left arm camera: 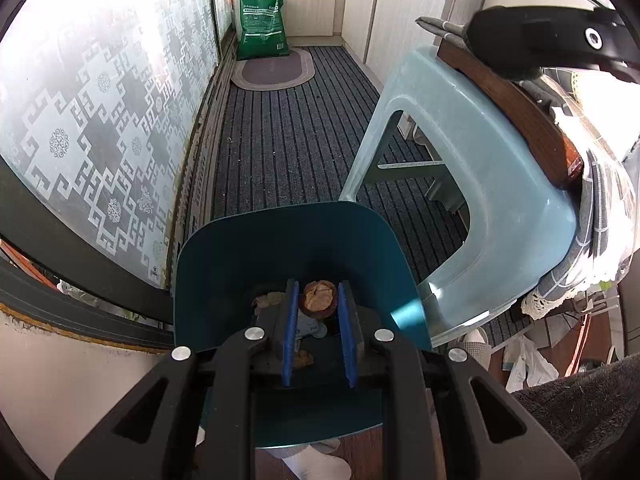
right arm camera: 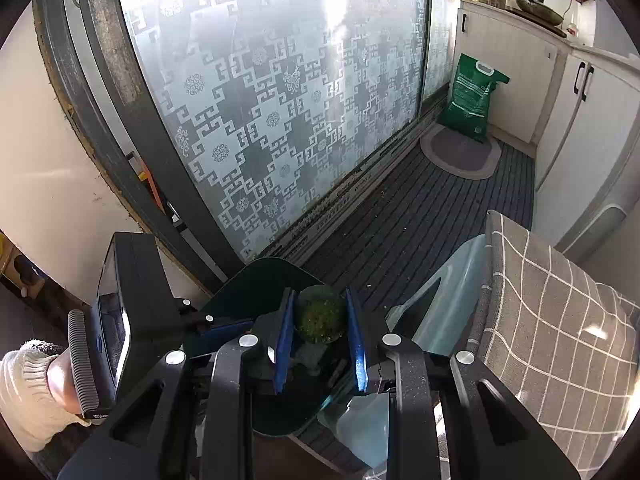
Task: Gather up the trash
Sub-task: 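Carry the ball and nut shell over the bin and open both tools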
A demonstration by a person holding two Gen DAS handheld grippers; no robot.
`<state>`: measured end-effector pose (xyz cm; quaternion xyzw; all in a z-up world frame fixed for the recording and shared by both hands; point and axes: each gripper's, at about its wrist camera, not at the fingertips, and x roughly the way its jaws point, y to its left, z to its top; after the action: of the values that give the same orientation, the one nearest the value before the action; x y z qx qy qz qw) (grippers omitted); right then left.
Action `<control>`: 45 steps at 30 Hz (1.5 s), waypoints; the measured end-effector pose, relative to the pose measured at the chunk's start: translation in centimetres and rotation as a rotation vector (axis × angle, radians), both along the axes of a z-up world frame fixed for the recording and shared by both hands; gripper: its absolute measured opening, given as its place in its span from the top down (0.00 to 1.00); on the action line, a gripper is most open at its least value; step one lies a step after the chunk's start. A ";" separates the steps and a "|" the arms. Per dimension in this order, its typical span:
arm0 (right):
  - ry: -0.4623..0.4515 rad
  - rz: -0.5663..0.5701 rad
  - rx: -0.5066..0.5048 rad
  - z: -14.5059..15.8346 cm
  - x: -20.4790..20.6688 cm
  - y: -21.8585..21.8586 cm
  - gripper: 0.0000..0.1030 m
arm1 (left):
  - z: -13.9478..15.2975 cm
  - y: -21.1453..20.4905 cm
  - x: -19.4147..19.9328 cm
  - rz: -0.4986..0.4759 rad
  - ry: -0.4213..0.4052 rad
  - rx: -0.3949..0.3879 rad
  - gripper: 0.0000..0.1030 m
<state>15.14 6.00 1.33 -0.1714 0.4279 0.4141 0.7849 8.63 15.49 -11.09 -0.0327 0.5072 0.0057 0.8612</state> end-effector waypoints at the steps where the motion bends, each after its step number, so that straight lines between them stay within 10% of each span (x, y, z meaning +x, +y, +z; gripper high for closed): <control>1: 0.007 0.001 -0.005 -0.2 0.0 0.2 0.76 | -0.3 0.0 0.0 0.000 0.008 -0.001 0.79; 16: 0.137 0.039 -0.105 -5.0 0.1 3.5 0.76 | -1.3 2.3 -1.6 0.026 0.047 -0.031 0.78; 39: 0.257 0.109 -0.303 -14.9 -1.4 7.1 0.76 | 9.3 6.3 -5.4 0.136 -0.236 -0.071 0.90; 45: 0.282 0.091 -0.304 -15.6 -1.3 6.3 0.55 | 11.5 6.1 -5.9 0.137 -0.290 -0.080 0.90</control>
<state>13.85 12.35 -14.26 -0.2473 0.5829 0.3995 0.6629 2.77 21.54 0.44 -0.1020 0.3739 0.0392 0.9210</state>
